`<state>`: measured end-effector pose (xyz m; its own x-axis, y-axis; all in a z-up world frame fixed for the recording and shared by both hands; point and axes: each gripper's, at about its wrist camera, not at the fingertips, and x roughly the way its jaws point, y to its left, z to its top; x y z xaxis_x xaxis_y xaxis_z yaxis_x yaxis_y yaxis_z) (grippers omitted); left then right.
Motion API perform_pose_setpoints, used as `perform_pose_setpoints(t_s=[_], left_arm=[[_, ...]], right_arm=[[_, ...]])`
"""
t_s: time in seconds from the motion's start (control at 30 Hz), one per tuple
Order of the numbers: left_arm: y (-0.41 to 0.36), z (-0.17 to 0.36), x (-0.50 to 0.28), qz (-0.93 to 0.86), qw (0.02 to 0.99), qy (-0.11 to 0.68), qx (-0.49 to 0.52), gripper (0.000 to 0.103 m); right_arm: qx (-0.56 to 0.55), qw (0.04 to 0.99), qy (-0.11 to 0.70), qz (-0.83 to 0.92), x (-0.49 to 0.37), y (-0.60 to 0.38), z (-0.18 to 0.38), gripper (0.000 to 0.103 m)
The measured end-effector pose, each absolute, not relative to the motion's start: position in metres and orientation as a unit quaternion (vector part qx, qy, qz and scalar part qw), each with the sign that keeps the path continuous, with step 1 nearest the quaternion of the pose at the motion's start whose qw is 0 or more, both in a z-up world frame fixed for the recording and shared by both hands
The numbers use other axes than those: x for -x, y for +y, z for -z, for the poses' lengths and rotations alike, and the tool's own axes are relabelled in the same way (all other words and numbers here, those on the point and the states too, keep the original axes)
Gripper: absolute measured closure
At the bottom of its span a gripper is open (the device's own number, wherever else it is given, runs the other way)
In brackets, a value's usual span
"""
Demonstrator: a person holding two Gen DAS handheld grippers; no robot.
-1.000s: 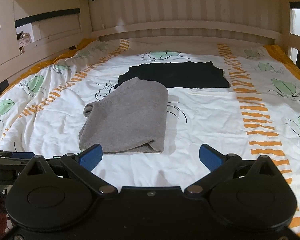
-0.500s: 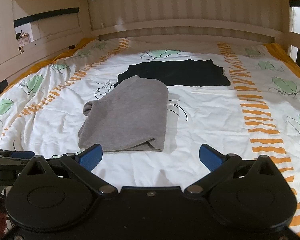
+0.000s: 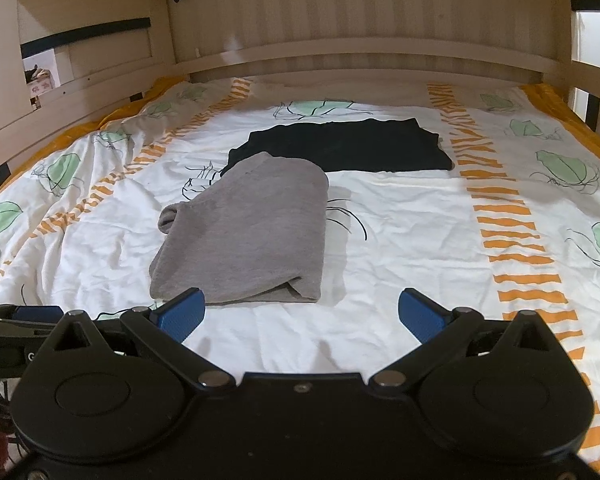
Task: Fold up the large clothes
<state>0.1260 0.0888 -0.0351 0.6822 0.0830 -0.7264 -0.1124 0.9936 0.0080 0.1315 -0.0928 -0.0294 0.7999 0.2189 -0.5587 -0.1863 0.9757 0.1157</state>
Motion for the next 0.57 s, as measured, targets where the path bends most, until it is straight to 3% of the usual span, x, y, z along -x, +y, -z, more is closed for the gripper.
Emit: perform_pose_setpoints(t_s=[0.57], left_arm=[[0.0859,0.0354,-0.1260,-0.048,0.917,0.397,0.015,0.030]], right_arm=[[-0.028,0.947,0.302,-0.107,-0.1319,-0.0921,0.0310,0.001]])
